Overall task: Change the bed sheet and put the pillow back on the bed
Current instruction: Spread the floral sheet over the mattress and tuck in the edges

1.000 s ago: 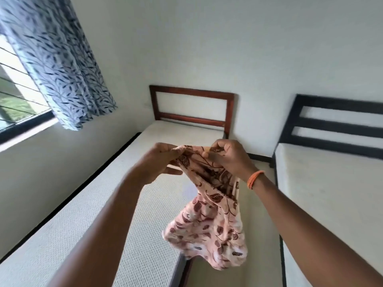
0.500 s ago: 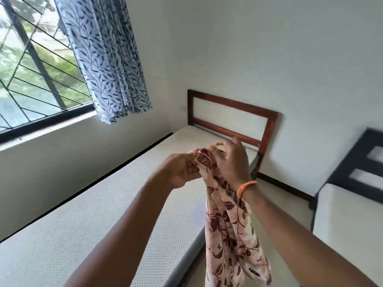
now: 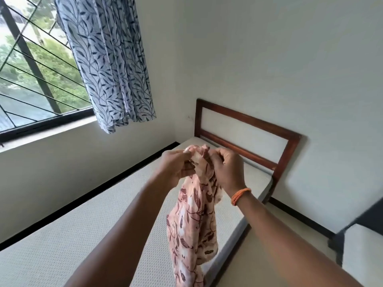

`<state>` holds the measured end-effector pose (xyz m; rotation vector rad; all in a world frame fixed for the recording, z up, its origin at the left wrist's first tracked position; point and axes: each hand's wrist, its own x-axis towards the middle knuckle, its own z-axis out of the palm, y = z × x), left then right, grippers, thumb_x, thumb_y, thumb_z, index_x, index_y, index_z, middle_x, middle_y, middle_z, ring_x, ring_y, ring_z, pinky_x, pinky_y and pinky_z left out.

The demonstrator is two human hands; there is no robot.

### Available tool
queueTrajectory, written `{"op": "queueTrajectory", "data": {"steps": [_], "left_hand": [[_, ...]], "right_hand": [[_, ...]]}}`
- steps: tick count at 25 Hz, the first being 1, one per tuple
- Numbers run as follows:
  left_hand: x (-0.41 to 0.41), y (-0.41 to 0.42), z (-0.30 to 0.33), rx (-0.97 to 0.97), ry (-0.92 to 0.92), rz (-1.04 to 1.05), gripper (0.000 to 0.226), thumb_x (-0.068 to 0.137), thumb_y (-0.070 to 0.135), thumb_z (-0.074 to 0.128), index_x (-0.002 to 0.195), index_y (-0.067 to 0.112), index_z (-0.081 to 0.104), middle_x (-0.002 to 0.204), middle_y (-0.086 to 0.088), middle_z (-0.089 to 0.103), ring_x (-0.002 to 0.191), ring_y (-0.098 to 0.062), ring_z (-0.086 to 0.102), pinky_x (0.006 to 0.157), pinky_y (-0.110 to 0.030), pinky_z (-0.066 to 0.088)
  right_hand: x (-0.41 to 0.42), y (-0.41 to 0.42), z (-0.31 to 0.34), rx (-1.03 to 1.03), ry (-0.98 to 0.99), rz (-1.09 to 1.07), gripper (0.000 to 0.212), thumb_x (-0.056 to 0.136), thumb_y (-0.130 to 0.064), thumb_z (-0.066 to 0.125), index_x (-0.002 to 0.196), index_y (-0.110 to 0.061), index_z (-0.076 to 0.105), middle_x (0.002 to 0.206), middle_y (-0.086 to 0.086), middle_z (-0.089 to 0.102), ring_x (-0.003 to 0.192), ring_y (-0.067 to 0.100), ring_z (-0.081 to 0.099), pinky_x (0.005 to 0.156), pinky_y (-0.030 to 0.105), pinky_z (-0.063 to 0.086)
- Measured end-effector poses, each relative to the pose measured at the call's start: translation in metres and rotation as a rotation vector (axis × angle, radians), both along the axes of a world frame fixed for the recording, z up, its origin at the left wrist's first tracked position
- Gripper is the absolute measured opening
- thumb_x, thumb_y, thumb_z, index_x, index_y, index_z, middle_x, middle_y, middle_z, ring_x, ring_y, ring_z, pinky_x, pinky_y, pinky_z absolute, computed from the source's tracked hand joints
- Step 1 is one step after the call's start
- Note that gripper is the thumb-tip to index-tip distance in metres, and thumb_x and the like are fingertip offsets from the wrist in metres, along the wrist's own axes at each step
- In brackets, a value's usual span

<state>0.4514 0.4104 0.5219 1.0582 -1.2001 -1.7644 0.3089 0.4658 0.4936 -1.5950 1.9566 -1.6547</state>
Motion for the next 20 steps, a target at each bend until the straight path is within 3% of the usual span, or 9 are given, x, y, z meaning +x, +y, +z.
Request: {"op": "queueTrajectory", "data": {"steps": [2, 6, 9, 12, 13, 15, 17, 18, 20], "left_hand": [[0.004, -0.05, -0.001, 0.097, 0.088, 0.162, 0.017, 0.098, 0.017, 0.057, 0.096, 0.002, 0.065, 0.081, -0.013, 0.068, 0.062, -0.019, 0.068, 0.06, -0.031, 0.059], [0.042, -0.131, -0.002, 0.22, 0.232, 0.226, 0.048, 0.103, 0.03, 0.039, 0.131, -0.007, 0.049, 0.122, -0.027, 0.063, 0.111, -0.04, 0.063, 0.093, -0.056, 0.051], [0.061, -0.159, 0.005, 0.117, 0.154, 0.351, 0.027, 0.102, 0.023, 0.045, 0.102, 0.0, 0.06, 0.098, -0.022, 0.07, 0.082, -0.033, 0.072, 0.07, -0.048, 0.059], [0.09, -0.184, 0.017, -0.004, 0.076, 0.571, 0.014, 0.098, 0.016, 0.057, 0.09, 0.005, 0.063, 0.089, -0.016, 0.07, 0.058, -0.022, 0.071, 0.052, -0.033, 0.058], [0.097, -0.189, 0.019, -0.024, 0.039, 0.608, 0.014, 0.096, 0.016, 0.059, 0.092, 0.004, 0.065, 0.091, -0.015, 0.07, 0.058, -0.021, 0.071, 0.052, -0.032, 0.059], [0.089, -0.189, 0.024, -0.054, -0.059, 0.538, 0.019, 0.094, 0.018, 0.063, 0.103, 0.002, 0.069, 0.096, -0.016, 0.071, 0.075, -0.03, 0.073, 0.069, -0.042, 0.062], [0.054, -0.173, 0.028, -0.181, -0.149, 0.318, 0.02, 0.09, 0.021, 0.067, 0.104, 0.008, 0.073, 0.103, -0.019, 0.073, 0.097, -0.043, 0.069, 0.089, -0.055, 0.055], [0.034, -0.164, 0.031, -0.275, -0.203, 0.191, 0.017, 0.089, 0.021, 0.068, 0.101, 0.011, 0.075, 0.103, -0.018, 0.073, 0.099, -0.043, 0.068, 0.092, -0.056, 0.054], [-0.002, -0.151, 0.037, -0.425, -0.297, -0.042, 0.011, 0.092, 0.022, 0.066, 0.093, 0.018, 0.076, 0.092, -0.013, 0.075, 0.084, -0.035, 0.071, 0.084, -0.046, 0.058]], "right_hand": [[-0.028, -0.044, -0.001, 0.022, -0.284, -0.13, 0.032, 0.097, -0.032, 0.054, 0.083, -0.006, 0.068, 0.079, 0.008, 0.07, 0.07, 0.015, 0.062, 0.062, 0.028, 0.052], [-0.105, -0.1, -0.016, 0.109, -0.903, -0.217, 0.027, 0.093, -0.027, 0.056, 0.085, -0.004, 0.068, 0.095, 0.022, 0.071, 0.086, 0.029, 0.07, 0.072, 0.045, 0.061], [-0.132, -0.111, -0.008, 0.112, -1.188, -0.263, 0.021, 0.097, -0.003, 0.052, 0.077, -0.005, 0.056, 0.086, 0.018, 0.063, 0.073, 0.026, 0.062, 0.057, 0.035, 0.059], [-0.16, -0.119, -0.014, 0.139, -1.372, -0.269, 0.028, 0.102, -0.001, 0.04, 0.075, -0.007, 0.049, 0.08, 0.012, 0.054, 0.066, 0.018, 0.052, 0.07, 0.026, 0.056], [-0.167, -0.123, -0.025, 0.185, -1.393, -0.272, 0.028, 0.102, -0.003, 0.041, 0.076, -0.006, 0.051, 0.08, 0.013, 0.055, 0.062, 0.016, 0.052, 0.056, 0.022, 0.055], [-0.176, -0.135, -0.049, 0.438, -1.126, -0.321, 0.012, 0.095, -0.007, 0.053, 0.092, 0.0, 0.063, 0.092, 0.016, 0.063, 0.059, 0.017, 0.059, 0.039, 0.024, 0.052], [-0.172, -0.157, -0.063, 0.694, -0.513, -0.314, 0.044, 0.083, -0.013, 0.066, 0.123, 0.003, 0.06, 0.115, 0.019, 0.065, 0.091, 0.032, 0.067, 0.07, 0.039, 0.06], [-0.158, -0.167, -0.052, 0.637, -0.237, -0.226, 0.057, 0.079, -0.018, 0.068, 0.131, 0.001, 0.055, 0.124, 0.018, 0.062, 0.108, 0.034, 0.062, 0.088, 0.043, 0.055], [-0.115, -0.173, -0.006, 0.388, -0.181, 0.297, 0.071, 0.081, -0.019, 0.072, 0.144, -0.011, 0.041, 0.132, 0.004, 0.055, 0.121, 0.019, 0.053, 0.098, 0.035, 0.045]]}}
